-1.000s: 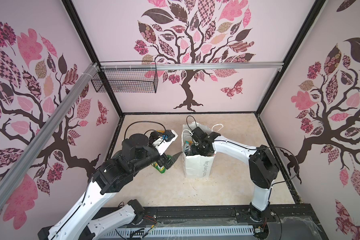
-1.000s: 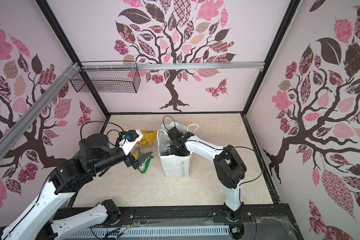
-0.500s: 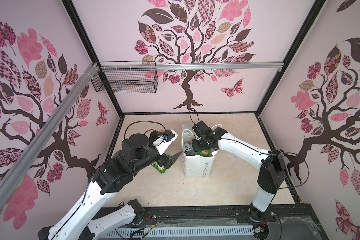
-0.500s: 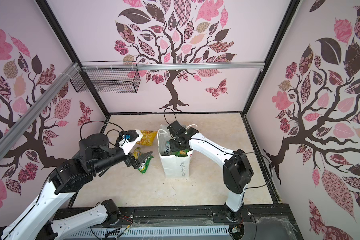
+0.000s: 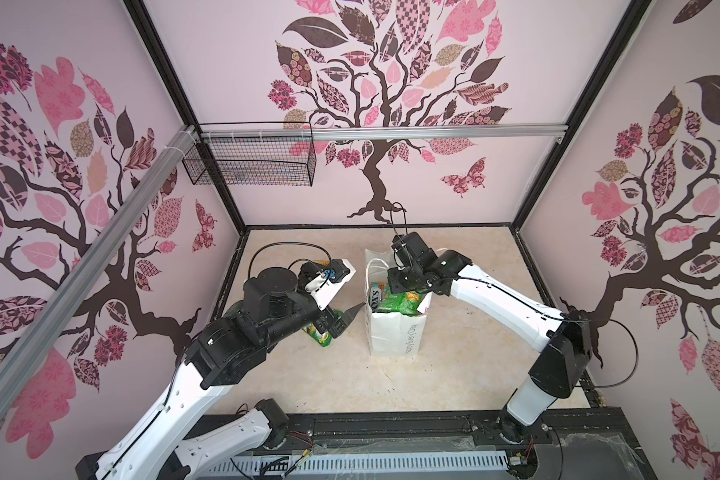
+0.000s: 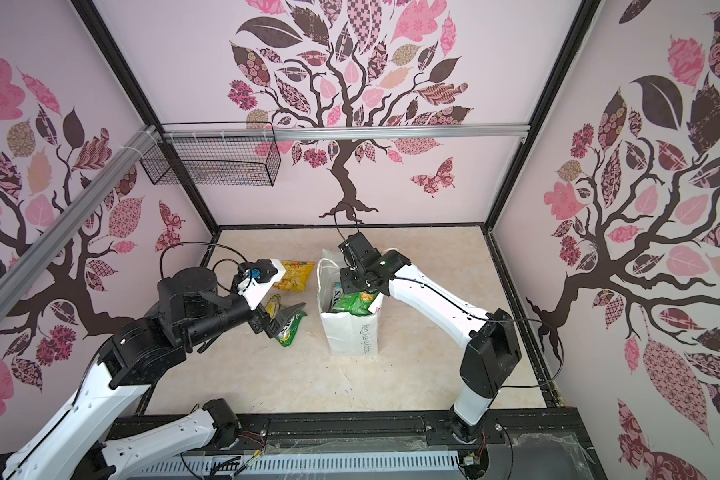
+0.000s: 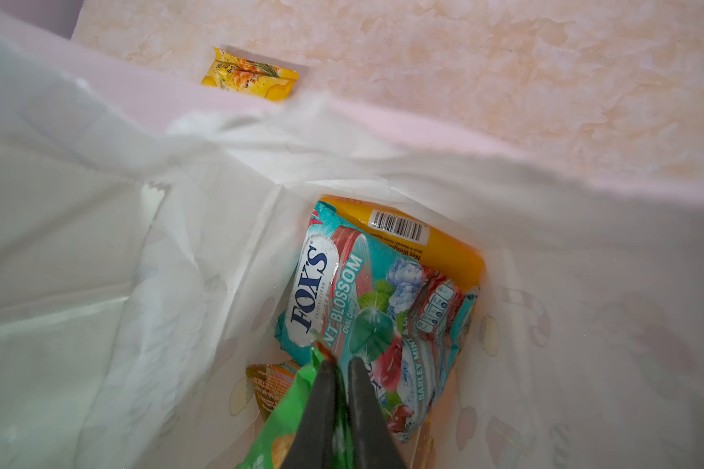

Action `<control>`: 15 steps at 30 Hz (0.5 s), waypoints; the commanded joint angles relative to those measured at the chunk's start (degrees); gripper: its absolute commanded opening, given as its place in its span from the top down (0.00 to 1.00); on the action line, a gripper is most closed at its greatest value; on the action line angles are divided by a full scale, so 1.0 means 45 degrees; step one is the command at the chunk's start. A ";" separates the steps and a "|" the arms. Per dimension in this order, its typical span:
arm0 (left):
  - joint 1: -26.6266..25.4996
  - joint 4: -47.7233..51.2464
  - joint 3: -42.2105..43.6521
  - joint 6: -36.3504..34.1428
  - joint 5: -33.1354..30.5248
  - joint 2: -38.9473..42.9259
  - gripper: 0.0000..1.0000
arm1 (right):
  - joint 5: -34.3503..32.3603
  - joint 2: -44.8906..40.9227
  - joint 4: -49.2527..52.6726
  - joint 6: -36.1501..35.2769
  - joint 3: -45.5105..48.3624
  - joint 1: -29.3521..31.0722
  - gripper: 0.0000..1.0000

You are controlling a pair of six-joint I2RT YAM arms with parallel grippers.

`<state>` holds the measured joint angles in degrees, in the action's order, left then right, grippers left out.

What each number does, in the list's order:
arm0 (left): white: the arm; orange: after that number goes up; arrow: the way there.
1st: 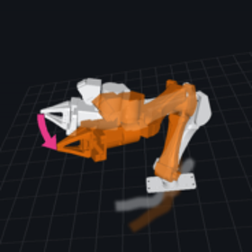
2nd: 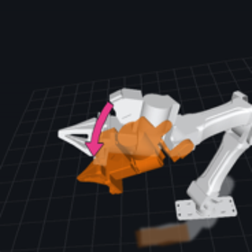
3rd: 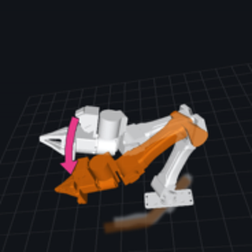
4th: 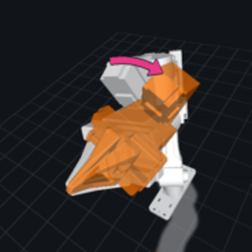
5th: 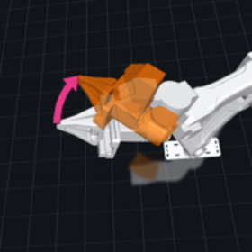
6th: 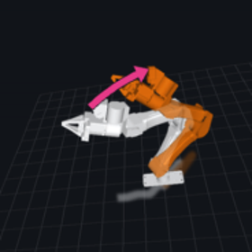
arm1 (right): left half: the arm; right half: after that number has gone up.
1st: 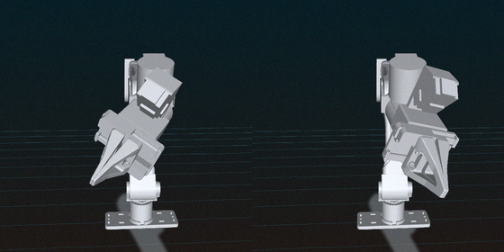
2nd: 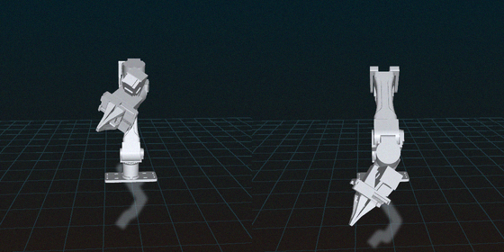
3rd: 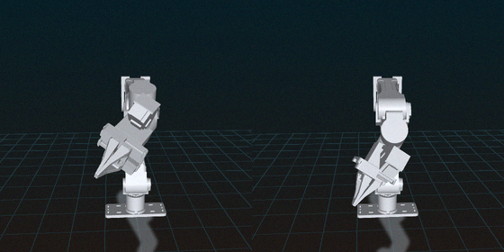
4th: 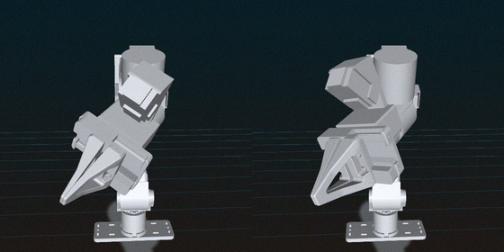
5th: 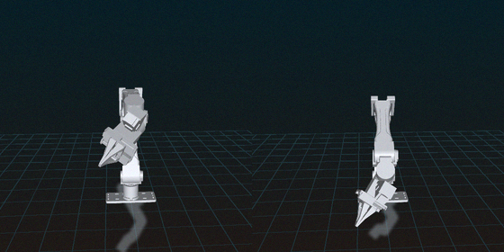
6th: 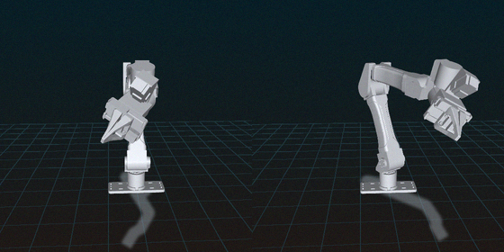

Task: Take the snacks out of the paper bag
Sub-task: 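Lift the green chip bag out of the paper bag with the right gripper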

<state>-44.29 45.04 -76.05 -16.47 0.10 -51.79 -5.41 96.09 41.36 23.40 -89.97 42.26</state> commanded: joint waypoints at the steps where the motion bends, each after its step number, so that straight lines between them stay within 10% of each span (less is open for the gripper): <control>1: -0.0045 -0.0428 0.0295 0.0125 0.0072 0.0067 0.01 | -0.0301 -0.0819 0.0038 0.0129 -0.0630 0.0062 1.00; 15: -0.0050 -0.0633 0.0247 0.0327 0.0249 0.0088 0.02 | -0.0560 -0.1741 -0.0232 0.0222 -0.0977 0.0062 1.00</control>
<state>-44.29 43.77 -76.05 -15.94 0.40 -51.79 -6.90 90.39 40.45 24.05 -91.79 42.26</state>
